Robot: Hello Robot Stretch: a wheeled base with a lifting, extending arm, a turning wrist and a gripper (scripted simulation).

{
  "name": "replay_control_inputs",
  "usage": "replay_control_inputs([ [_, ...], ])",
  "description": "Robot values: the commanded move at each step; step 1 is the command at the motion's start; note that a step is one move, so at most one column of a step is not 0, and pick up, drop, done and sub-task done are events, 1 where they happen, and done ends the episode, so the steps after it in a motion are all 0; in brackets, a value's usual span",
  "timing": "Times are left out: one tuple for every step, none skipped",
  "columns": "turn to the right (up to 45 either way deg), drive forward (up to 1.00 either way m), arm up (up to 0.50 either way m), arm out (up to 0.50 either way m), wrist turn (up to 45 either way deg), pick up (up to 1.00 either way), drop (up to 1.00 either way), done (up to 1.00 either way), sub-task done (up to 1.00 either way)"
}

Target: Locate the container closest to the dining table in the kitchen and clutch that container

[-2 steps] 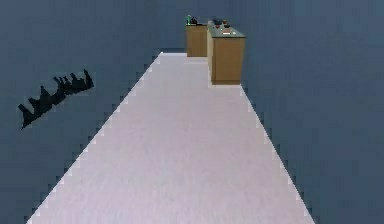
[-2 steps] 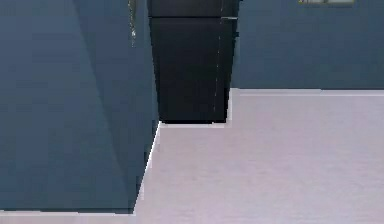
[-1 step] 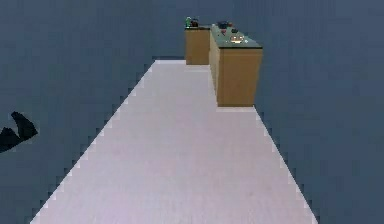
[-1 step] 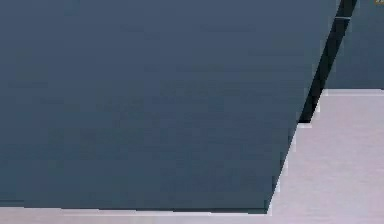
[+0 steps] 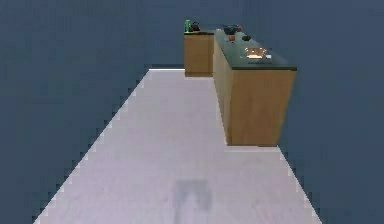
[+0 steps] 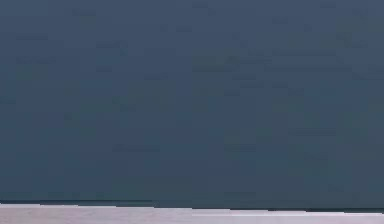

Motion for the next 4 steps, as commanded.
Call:
replay_control_inputs([
  [0.0, 1.0, 0.0, 0.0, 0.0, 0.0, 0.0, 0.0, 0.0],
  [-3.0, 0.0, 0.0, 0.0, 0.0, 0.0, 0.0, 0.0, 0.0],
  [-6.0, 0.0, 0.0, 0.0, 0.0, 0.0, 0.0, 0.0, 0.0],
  [0.0, 0.45, 0.0, 0.0, 0.0, 0.0, 0.0, 0.0, 0.0],
])
